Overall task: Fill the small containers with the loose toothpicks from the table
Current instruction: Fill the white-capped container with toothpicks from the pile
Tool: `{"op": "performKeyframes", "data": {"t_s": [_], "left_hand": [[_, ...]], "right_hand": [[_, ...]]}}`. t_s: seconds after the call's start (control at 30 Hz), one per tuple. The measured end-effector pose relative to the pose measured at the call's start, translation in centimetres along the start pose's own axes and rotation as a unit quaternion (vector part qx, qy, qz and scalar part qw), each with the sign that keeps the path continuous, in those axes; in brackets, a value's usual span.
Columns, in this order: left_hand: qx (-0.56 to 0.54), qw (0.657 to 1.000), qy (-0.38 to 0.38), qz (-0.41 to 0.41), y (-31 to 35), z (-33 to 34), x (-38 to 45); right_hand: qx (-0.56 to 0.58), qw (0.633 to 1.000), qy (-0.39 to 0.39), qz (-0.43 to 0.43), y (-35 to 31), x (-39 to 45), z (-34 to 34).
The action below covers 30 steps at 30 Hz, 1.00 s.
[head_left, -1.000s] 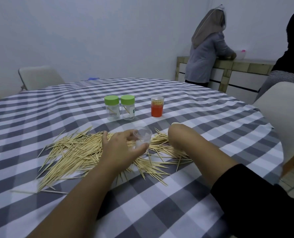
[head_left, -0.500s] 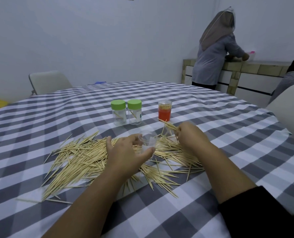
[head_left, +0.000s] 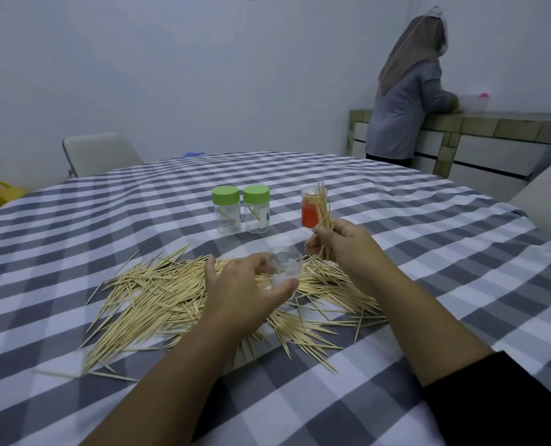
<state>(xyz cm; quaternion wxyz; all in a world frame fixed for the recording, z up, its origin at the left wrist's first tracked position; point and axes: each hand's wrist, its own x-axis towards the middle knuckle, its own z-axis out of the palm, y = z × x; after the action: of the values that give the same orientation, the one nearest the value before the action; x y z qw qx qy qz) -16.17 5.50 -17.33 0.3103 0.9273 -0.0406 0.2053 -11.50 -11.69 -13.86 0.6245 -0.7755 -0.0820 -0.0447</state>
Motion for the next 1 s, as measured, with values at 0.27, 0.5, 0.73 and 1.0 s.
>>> {"op": "performKeyframes", "data": {"t_s": [0.27, 0.5, 0.73, 1.0], "left_hand": [[0.004, 1.0, 0.0, 0.009, 0.2, 0.0, -0.1], [0.006, 1.0, -0.004, 0.006, 0.3, 0.1, 0.0], [0.006, 1.0, -0.008, -0.002, 0.3, 0.2, 0.1], [0.0, 1.0, -0.002, -0.016, 0.2, 0.2, 0.1]], "right_hand": [[0.16, 0.987, 0.002, -0.024, -0.8, 0.0, 1.7], [0.194, 0.979, -0.006, -0.056, -1.6, -0.3, 2.5], [0.215, 0.974, -0.019, -0.069, -2.0, -0.4, 2.8], [0.074, 0.996, -0.056, -0.004, -0.3, -0.5, 3.5]]}}
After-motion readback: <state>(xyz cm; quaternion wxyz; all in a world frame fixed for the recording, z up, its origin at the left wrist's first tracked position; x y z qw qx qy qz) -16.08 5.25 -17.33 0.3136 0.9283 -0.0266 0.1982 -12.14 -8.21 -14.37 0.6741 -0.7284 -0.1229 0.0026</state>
